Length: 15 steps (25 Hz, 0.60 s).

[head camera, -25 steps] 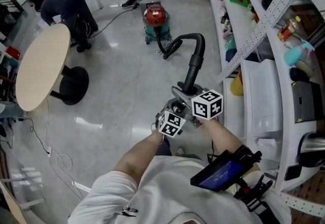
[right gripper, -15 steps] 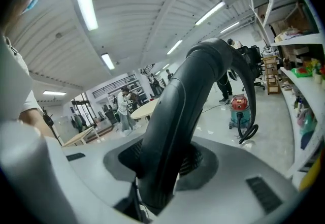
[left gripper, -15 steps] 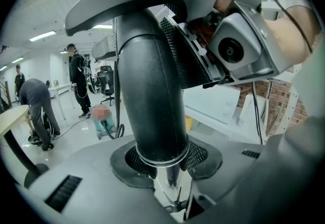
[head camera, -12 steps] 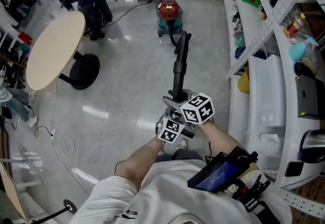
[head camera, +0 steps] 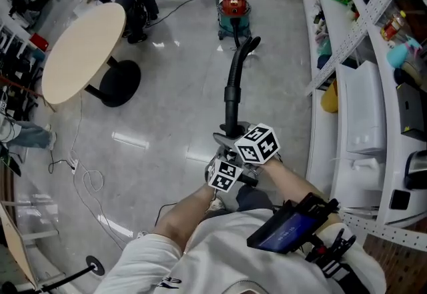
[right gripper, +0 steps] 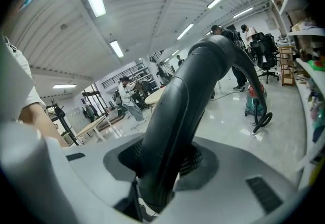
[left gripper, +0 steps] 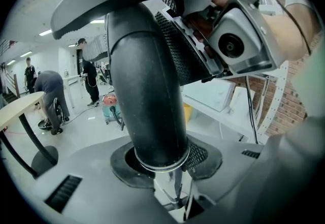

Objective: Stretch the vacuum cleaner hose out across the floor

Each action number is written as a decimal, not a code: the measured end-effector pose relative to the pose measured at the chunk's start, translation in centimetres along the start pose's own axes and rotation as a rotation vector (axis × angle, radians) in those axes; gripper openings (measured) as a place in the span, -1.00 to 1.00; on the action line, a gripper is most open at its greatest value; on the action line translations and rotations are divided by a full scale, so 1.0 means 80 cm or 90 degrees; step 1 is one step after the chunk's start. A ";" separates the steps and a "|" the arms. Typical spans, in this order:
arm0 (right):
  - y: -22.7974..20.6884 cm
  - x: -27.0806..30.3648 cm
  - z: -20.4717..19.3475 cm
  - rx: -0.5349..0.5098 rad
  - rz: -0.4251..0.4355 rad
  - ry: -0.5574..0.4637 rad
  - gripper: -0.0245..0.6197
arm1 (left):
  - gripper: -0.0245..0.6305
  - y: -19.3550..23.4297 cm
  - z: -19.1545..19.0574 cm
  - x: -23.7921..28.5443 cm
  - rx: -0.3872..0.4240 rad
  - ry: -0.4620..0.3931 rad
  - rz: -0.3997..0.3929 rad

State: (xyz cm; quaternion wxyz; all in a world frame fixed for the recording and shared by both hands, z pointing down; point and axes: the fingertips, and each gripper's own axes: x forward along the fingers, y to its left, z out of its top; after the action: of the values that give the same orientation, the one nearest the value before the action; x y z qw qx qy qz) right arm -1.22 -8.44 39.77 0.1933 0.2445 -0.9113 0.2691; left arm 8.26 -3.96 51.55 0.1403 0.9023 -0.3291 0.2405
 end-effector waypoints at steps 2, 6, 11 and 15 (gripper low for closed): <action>0.025 0.007 -0.016 0.007 -0.008 0.007 -0.47 | -0.53 -0.012 -0.020 -0.023 0.003 0.003 -0.020; 0.067 0.015 -0.049 0.010 -0.025 0.027 -0.47 | -0.53 -0.039 -0.054 -0.056 0.019 0.010 -0.058; 0.112 0.012 -0.088 0.007 -0.029 0.058 -0.47 | -0.54 -0.078 -0.089 -0.089 0.036 0.028 -0.097; 0.140 0.005 -0.112 0.001 -0.015 0.070 -0.47 | -0.54 -0.104 -0.106 -0.107 0.027 0.030 -0.095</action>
State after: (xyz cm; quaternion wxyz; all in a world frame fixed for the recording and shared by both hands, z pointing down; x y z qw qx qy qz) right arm -5.69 4.89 42.51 0.2460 0.2401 -0.8961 0.2808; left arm 5.18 10.20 53.40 0.1465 0.9212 -0.2519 0.2578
